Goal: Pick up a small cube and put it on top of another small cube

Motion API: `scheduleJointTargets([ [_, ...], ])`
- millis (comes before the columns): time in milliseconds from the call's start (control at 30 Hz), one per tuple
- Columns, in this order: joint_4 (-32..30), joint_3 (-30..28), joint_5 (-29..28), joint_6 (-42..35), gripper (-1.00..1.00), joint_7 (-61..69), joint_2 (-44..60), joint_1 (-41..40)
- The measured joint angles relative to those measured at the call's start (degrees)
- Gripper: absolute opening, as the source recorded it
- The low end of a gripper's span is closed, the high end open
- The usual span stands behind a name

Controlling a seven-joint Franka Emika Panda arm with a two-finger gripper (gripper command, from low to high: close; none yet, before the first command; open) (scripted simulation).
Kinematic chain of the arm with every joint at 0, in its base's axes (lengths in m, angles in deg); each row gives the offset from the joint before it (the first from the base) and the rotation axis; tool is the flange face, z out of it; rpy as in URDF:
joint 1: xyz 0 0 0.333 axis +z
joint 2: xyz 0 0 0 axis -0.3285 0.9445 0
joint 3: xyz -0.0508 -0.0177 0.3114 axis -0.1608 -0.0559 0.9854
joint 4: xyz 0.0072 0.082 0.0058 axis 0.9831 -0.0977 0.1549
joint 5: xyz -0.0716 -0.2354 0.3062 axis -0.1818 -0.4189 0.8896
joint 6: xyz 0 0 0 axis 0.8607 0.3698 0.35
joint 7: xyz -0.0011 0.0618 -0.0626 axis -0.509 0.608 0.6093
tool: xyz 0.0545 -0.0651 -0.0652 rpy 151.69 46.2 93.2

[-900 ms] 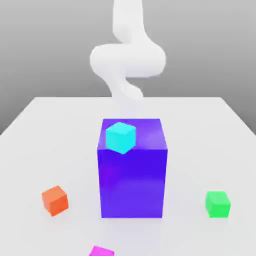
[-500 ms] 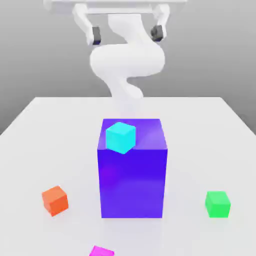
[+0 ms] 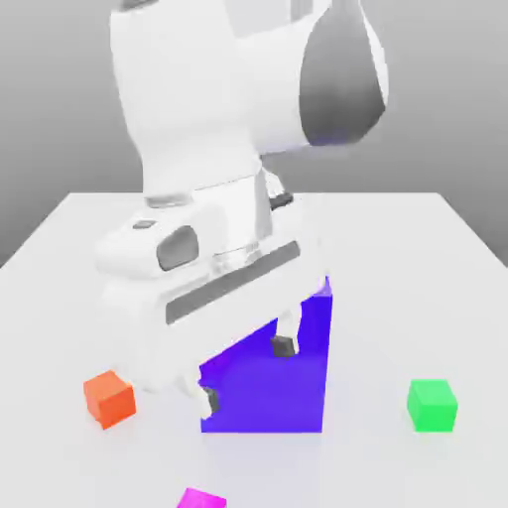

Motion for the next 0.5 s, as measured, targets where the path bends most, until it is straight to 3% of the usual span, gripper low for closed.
scheduleJointTargets([
  [333,-0.23,0.09,-5.88,6.97,0.00,15.05,14.05,-1.97],
  [467,1.53,3.68,-3.00,13.02,0.00,18.70,22.23,-4.95],
  [500,1.82,4.35,-2.42,13.91,-1.00,19.19,23.45,-5.50],
])
